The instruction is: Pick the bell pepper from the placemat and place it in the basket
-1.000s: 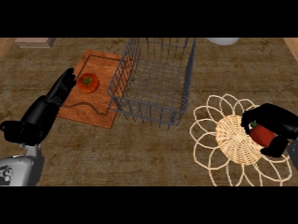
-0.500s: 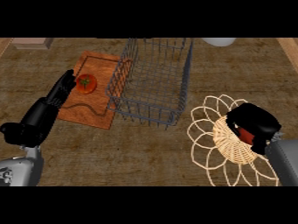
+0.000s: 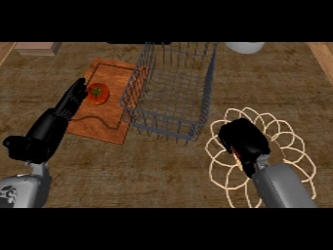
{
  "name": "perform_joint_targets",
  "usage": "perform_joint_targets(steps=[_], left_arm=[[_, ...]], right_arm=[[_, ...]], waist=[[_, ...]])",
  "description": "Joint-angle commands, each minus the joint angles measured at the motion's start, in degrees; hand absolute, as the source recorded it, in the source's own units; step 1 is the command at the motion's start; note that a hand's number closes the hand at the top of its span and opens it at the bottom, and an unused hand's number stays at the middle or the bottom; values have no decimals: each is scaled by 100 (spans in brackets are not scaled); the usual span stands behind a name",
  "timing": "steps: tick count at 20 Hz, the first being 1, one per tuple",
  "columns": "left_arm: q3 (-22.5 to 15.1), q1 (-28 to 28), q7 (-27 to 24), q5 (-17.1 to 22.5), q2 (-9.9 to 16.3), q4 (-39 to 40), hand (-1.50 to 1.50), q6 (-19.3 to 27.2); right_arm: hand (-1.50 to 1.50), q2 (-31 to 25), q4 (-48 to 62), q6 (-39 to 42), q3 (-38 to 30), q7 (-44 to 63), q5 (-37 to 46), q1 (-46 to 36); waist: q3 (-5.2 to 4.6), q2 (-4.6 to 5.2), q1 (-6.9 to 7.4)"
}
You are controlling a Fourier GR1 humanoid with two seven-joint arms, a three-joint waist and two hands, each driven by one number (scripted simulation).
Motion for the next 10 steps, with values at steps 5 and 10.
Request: perform_joint_targets(steps=[5,10], left_arm=[[-39,3,-7,40,-51,55,0,-39],[-111,-142,50,-8,-46,65,0,-62]], right_arm=[[150,820,-1174,-805,528,1216,-1947,224],[150,839,-2093,-1873,1364,2319,-2814,104]], waist=[[247,32,234],[213,9,321]])
